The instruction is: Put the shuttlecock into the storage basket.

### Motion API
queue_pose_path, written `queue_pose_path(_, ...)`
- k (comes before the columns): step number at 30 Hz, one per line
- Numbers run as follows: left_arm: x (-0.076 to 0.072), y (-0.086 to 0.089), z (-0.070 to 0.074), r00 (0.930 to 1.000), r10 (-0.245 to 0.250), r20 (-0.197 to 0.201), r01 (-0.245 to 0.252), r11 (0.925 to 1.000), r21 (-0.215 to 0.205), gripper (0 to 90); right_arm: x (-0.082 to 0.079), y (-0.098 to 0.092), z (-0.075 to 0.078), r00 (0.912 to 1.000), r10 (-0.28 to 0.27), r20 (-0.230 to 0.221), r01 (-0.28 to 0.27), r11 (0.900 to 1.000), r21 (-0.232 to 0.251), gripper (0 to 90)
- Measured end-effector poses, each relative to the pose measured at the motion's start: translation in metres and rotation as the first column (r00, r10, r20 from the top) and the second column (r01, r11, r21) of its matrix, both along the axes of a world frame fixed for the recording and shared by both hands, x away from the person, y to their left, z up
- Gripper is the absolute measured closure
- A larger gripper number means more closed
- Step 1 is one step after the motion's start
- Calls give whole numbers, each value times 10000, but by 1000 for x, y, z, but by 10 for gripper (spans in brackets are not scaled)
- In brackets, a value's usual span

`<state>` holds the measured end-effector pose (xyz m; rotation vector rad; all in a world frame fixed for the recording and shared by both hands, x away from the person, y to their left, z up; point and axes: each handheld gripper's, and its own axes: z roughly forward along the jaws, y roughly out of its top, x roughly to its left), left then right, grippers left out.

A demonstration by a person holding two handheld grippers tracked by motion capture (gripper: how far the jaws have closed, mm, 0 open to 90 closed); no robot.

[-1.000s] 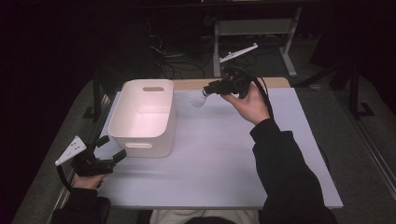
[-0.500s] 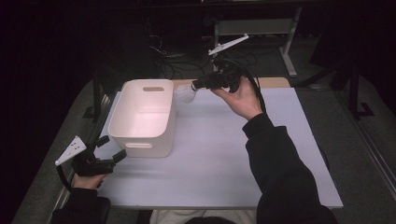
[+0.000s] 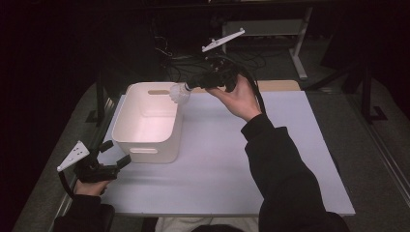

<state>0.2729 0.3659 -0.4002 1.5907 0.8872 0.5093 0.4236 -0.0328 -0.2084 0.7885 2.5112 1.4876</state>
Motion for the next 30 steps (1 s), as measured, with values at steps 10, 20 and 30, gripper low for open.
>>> queue_pose_path(10, 0, 0, 0, 10000, -12, 7, 12, 10000, 3, 0, -4, 24, 1, 9989, 469, 42, -470, 9987, 178, 665)
queue_pose_path(20, 0, 0, 0, 10000, -12, 15, 12, 10000, 3, 0, -4, 41, -5, 9972, 744, -15, -743, 9968, 304, 666)
queue_pose_path(30, 0, 0, 0, 10000, -26, 2, 26, 10000, 29, 0, -4, 63, -18, 9938, 1074, -276, -1067, 9940, 238, 666)
